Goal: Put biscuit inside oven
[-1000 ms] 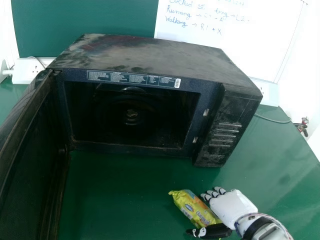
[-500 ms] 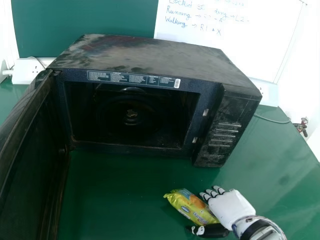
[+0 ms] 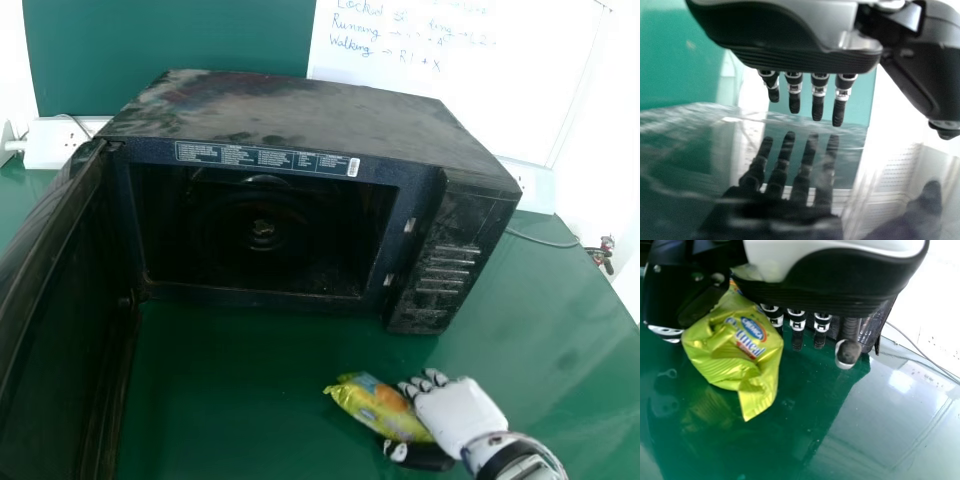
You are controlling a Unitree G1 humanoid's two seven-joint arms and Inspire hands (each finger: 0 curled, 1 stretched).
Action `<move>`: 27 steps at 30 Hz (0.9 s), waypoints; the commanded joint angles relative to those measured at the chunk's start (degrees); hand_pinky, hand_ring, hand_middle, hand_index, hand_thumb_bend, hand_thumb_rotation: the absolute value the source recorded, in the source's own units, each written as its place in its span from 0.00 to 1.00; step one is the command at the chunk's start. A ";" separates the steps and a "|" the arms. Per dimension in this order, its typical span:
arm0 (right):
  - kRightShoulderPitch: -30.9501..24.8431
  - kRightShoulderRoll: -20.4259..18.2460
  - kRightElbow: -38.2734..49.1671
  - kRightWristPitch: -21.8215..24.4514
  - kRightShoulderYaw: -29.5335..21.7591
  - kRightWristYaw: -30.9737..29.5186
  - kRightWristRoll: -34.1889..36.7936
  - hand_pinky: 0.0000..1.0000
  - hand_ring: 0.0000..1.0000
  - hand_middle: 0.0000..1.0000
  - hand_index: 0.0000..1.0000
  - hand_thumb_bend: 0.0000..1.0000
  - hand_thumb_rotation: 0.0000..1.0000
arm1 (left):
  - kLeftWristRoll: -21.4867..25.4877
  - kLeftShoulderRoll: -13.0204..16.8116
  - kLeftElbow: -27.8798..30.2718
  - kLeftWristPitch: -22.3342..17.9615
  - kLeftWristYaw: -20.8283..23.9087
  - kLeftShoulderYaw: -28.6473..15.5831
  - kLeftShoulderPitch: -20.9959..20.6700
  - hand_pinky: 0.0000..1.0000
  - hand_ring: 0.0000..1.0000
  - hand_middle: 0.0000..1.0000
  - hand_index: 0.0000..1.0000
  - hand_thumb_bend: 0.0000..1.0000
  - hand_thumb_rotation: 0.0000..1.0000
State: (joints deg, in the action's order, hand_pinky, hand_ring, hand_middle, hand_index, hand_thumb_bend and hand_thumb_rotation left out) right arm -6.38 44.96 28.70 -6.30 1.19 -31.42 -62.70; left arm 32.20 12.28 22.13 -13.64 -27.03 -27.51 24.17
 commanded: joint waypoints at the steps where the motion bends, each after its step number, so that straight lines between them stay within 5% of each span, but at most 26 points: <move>1: -0.87 -0.05 -1.11 -0.04 0.87 -0.99 -0.23 0.20 0.78 0.85 0.82 0.75 0.41 | 0.88 -0.43 -0.66 -1.12 -0.62 0.14 -0.41 0.29 0.71 0.79 0.82 1.00 1.00; 7: -0.62 0.39 -1.60 -0.17 1.15 0.10 0.27 0.25 0.45 0.62 0.58 0.79 0.27 | 1.80 -0.58 -0.69 -0.24 0.16 0.28 -0.78 0.30 0.71 0.78 0.81 1.00 1.00; 9: -0.52 0.43 -1.61 -0.15 1.23 0.01 0.41 0.23 0.39 0.54 0.49 0.57 0.07 | 2.58 -0.66 -0.28 0.23 0.33 0.32 -0.91 0.31 0.71 0.78 0.81 1.00 1.00; 10: -0.52 0.39 -1.60 -0.14 1.22 0.12 0.48 0.22 0.37 0.52 0.48 0.55 0.04 | 2.74 -0.86 -0.21 0.15 0.50 0.34 -1.10 0.31 0.71 0.78 0.81 1.00 1.00; 13: -0.51 0.25 -1.62 0.05 1.18 0.17 0.63 0.20 0.44 0.48 0.49 0.51 0.00 | 1.14 -1.10 0.12 -0.65 1.41 0.42 -1.32 0.31 0.71 0.78 0.81 1.00 1.00; 27: -0.20 -0.33 -1.63 0.56 0.89 1.52 2.18 0.15 0.41 0.49 0.50 0.50 0.00 | 0.15 -1.36 1.96 0.65 4.26 0.94 -0.70 0.33 0.71 0.78 0.82 0.98 1.00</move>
State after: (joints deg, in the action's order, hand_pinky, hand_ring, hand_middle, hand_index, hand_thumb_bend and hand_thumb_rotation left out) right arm -5.05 44.95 28.14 -5.43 1.19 -28.92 -61.16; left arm 32.71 11.09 23.21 -13.35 -23.01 -27.19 23.02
